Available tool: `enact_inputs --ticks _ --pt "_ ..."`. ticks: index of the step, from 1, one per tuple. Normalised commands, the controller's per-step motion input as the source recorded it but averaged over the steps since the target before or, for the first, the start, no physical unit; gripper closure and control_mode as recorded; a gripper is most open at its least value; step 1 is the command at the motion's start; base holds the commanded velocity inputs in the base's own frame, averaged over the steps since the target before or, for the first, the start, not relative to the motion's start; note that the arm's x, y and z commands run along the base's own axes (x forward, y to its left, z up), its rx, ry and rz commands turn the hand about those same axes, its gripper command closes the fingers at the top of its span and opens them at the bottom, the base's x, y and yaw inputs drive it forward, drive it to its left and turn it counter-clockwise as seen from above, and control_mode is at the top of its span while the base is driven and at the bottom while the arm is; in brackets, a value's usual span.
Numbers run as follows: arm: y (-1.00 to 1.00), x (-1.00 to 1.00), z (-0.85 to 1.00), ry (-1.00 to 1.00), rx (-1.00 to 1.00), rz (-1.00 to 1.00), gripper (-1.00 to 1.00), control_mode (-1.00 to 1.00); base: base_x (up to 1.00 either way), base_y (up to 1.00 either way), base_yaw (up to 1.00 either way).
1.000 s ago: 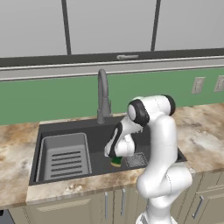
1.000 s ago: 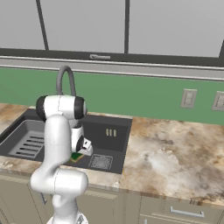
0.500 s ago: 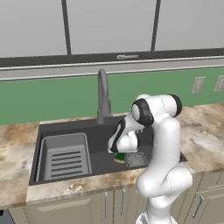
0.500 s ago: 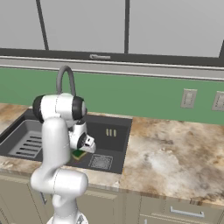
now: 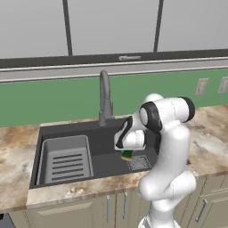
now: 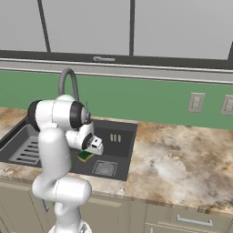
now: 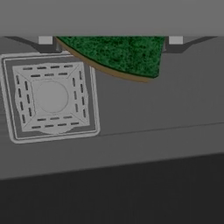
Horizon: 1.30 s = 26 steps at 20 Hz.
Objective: Pick up the sponge and sponge from the sink, and place them back in the cabinet, and close the cabinet doors.
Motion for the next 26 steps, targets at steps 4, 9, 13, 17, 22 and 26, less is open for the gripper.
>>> enact_inputs --ticks 4,9,13,17,22,26 --pt "-0.14 -0.04 0.43 0.0 0.0 0.0 1.0 -1.0 0.0 0.0 0.0" --pt "-0.16 -0.13 0.48 0.0 0.0 0.0 1.0 -1.0 0.0 0.0 0.0" --pt "-0.12 -0.07 0.51 0.0 0.0 0.0 1.0 -1.0 0.0 0.0 0.0" --pt "-0.08 -0.05 0.51 0.0 0.0 0.0 1.0 -1.0 0.0 0.0 0.0" --pt "-0.1 -0.1 0.51 0.0 0.0 0.0 1.0 -1.0 0.0 0.0 0.0" --pt "-0.11 -0.16 0.53 0.0 0.0 0.0 1.0 -1.0 0.0 0.0 0.0"
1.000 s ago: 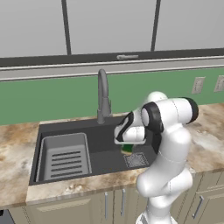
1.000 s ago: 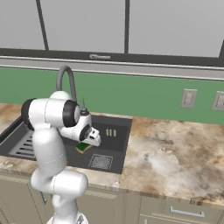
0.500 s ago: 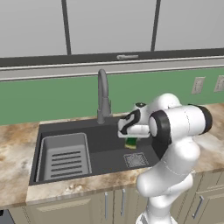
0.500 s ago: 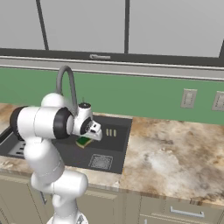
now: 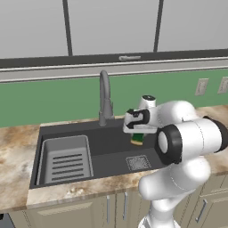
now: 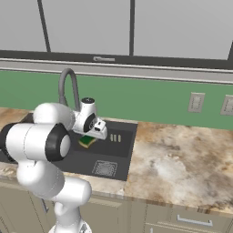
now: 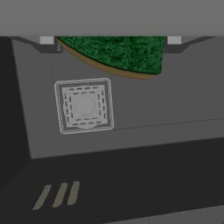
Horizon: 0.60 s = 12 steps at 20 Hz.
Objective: Pick up the sponge and sponge from the sink, and place them back in the cabinet, and close the cabinet doors.
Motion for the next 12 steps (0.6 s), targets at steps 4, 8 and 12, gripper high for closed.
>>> enact_inputs --ticks 4,8,12 --pt "-0.09 -0.13 0.53 0.0 0.0 0.0 1.0 -1.0 0.0 0.0 0.0" --pt "-0.09 -0.15 0.53 0.01 0.0 0.0 1.0 -1.0 0.0 0.0 0.0" --pt "-0.08 -0.18 0.51 0.02 0.0 0.0 1.0 -1.0 0.0 0.0 0.0"
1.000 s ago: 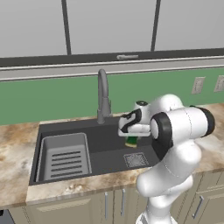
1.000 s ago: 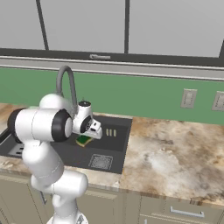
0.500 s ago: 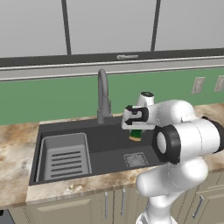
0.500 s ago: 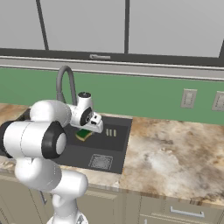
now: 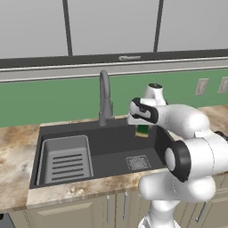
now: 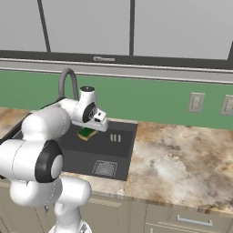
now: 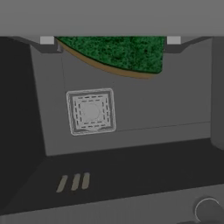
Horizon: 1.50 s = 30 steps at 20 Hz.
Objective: Pick up the sponge and sponge from the sink, and place them back in the cabinet, and close the cabinet doors.
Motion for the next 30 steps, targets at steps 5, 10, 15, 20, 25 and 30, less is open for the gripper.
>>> enact_inputs --ticks 5,10,15,20,25,30 --pt "-0.09 -0.23 0.47 0.01 0.0 0.0 1.0 -1.0 0.0 0.0 0.0" --pt "-0.06 -0.28 0.4 0.0 0.0 0.0 1.0 -1.0 0.0 0.0 0.0" --pt "-0.03 -0.35 0.28 0.0 0.0 0.0 1.0 -1.0 0.0 0.0 0.0" --pt "-0.01 -0.37 0.29 0.01 0.0 0.0 1.0 -1.0 0.0 0.0 0.0" --pt "0.0 -0.27 0.36 0.03 0.0 0.0 1.0 -1.0 0.0 0.0 0.0" --pt "0.0 -0.18 0.34 0.06 0.0 0.0 1.0 -1.0 0.0 0.0 0.0"
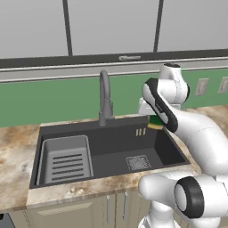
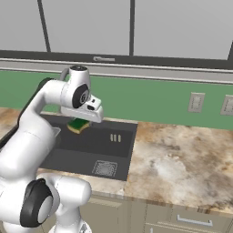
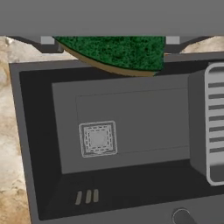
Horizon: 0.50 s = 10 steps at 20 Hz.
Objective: Pick up the sponge and sponge from the sink, and place them back in the cabinet, and close the cabinet doors.
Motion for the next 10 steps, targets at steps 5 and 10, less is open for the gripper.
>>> enact_inputs --ticks 5,10 --pt "0.0 -0.21 0.38 0.06 0.0 0.0 1.0 -1.0 0.0 0.0 0.0" --pt "0.0 -0.31 0.37 0.05 0.0 0.0 1.0 -1.0 0.0 0.0 0.0"
